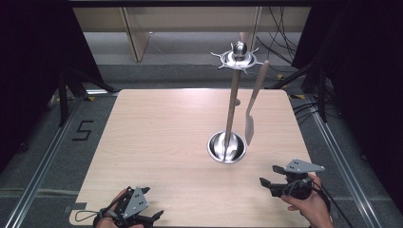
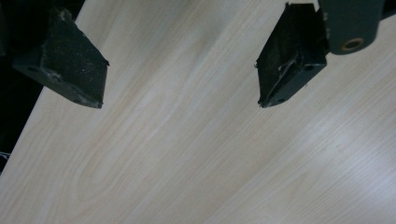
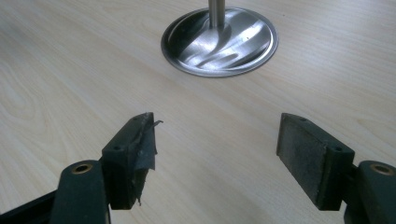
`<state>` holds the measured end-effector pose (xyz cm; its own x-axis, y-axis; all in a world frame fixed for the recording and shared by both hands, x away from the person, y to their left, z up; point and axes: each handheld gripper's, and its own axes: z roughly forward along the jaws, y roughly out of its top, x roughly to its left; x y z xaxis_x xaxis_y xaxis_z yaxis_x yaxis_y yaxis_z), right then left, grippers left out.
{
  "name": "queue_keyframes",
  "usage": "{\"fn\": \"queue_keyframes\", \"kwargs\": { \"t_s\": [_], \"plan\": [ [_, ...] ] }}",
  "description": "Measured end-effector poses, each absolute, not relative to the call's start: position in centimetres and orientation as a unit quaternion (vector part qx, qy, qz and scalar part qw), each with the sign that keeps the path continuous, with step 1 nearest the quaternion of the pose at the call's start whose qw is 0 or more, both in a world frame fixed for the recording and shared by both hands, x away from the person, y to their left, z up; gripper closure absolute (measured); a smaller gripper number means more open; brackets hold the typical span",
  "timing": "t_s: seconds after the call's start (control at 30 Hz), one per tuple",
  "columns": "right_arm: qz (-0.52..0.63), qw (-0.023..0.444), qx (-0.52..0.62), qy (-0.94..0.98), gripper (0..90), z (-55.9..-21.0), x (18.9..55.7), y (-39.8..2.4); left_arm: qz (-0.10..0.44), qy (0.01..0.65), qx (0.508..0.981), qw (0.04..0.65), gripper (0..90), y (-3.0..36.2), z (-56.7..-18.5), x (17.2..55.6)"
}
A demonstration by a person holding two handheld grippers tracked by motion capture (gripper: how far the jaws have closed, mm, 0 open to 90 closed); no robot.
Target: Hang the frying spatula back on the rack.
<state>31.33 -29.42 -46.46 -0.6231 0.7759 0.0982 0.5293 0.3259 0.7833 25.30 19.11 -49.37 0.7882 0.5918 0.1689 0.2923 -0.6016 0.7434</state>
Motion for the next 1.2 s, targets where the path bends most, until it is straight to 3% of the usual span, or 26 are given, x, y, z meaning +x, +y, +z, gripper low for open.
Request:
{"fn": "queue_keyframes", "kwargs": {
  "t_s": [0.6, 0.83, 1.2],
  "plan": [
    [0.418, 0.157, 0.408, 0.797, 28.0, -47.8, 29.8, -29.6, 0.205, 0.252, 0.872, 0.366, 15.4, 19.1, -49.4, 25.3],
    [0.419, 0.157, 0.419, 0.79, 21.9, -48.3, 28.9, -29.1, 0.209, 0.252, 0.871, 0.367, 15.3, 19.1, -49.4, 25.3],
    [0.419, 0.169, 0.43, 0.782, 20.2, -48.8, 27.9, -29.8, 0.21, 0.252, 0.871, 0.365, 15.2, 19.1, -49.4, 25.3]
  ]
}}
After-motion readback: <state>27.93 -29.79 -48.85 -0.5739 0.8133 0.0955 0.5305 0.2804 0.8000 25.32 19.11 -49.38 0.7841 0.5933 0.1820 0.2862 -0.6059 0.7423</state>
